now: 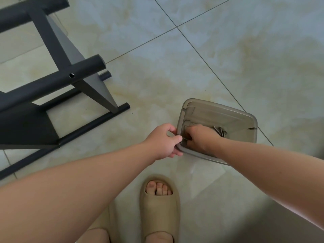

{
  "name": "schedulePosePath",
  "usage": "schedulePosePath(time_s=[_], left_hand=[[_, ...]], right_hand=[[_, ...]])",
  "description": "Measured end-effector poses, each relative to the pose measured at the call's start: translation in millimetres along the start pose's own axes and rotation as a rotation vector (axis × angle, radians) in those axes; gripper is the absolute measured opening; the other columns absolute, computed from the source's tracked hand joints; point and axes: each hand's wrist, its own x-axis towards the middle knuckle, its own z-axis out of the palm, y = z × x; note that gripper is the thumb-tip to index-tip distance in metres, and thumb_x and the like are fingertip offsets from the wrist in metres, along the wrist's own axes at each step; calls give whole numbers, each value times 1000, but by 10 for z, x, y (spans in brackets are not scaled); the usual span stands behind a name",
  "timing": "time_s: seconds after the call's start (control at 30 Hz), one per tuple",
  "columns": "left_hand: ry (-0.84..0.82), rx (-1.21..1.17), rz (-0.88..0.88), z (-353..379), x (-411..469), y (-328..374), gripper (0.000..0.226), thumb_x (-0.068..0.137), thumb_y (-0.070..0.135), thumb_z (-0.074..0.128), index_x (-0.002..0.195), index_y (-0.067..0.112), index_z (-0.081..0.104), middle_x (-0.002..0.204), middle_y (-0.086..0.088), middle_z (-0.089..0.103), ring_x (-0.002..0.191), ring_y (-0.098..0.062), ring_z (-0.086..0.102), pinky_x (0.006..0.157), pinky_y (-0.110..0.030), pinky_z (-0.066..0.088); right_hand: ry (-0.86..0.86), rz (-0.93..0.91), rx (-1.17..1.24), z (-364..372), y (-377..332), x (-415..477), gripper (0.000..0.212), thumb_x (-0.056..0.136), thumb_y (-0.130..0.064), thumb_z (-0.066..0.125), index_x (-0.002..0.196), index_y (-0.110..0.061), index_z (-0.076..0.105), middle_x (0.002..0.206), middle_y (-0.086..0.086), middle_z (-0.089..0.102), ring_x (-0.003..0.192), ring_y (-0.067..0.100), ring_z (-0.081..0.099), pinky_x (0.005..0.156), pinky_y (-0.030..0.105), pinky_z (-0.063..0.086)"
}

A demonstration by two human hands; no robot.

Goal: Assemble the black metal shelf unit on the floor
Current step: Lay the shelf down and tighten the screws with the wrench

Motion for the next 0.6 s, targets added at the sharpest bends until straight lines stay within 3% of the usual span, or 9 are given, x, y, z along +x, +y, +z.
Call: schedulePosePath(time_s=[0.07, 0.2, 0.23, 0.37, 0.47, 0.53, 0.6], left_hand=[[23, 14, -13, -14, -52, 18, 14, 99, 17, 56, 112, 16, 52, 95, -14, 71, 82, -27, 75, 78, -38, 59], [82, 115, -50, -137, -201, 115, 28, 99, 19, 57, 126, 14, 50, 101, -13, 65, 79, -26, 65, 54, -21, 48], [93, 202, -28, -200, -246, 142, 29, 99, 21, 57, 126, 14, 50, 106, -12, 64, 83, -25, 64, 55, -21, 47], [135, 566, 70, -508, -562, 340, 25, 96, 33, 58, 119, 23, 55, 122, -3, 61, 110, -24, 62, 89, -35, 52], [193, 664, 148, -708, -886, 551, 8, 96, 34, 57, 102, 28, 57, 113, 3, 63, 104, -20, 64, 85, -35, 52], [259, 673, 223, -850, -1096, 678, 2, 95, 31, 57, 94, 29, 58, 104, 6, 67, 95, -17, 67, 78, -31, 52], [328, 598, 300, -1004, -1305, 792, 3, 94, 27, 57, 93, 27, 60, 89, 7, 71, 79, -14, 70, 65, -26, 52]], right_hand=[[22, 38, 62, -111, 30, -56, 10, 87, -21, 61, 87, -18, 51, 88, 5, 60, 88, 34, 62, 68, 35, 47], [95, 75, 181, -345, 42, -268, 13, 87, -7, 54, 84, -20, 53, 84, 4, 62, 85, 33, 62, 74, 39, 54], [110, 71, 205, -410, 16, -337, 16, 88, -6, 54, 88, -22, 52, 84, 3, 63, 84, 31, 62, 74, 38, 53], [146, -5, 287, -748, -216, -640, 32, 94, -6, 55, 112, -31, 60, 77, -6, 63, 74, 15, 59, 64, 28, 45], [247, -49, 328, -1048, -527, -876, 31, 92, -7, 58, 114, -27, 67, 72, -15, 56, 76, 14, 55, 65, 23, 39], [314, -69, 396, -1259, -781, -1017, 21, 90, -10, 65, 105, -24, 69, 68, -12, 63, 73, 13, 61, 65, 20, 45], [349, -96, 483, -1466, -1069, -1145, 10, 89, -12, 67, 93, -21, 66, 70, -5, 72, 67, 12, 67, 68, 27, 52]])
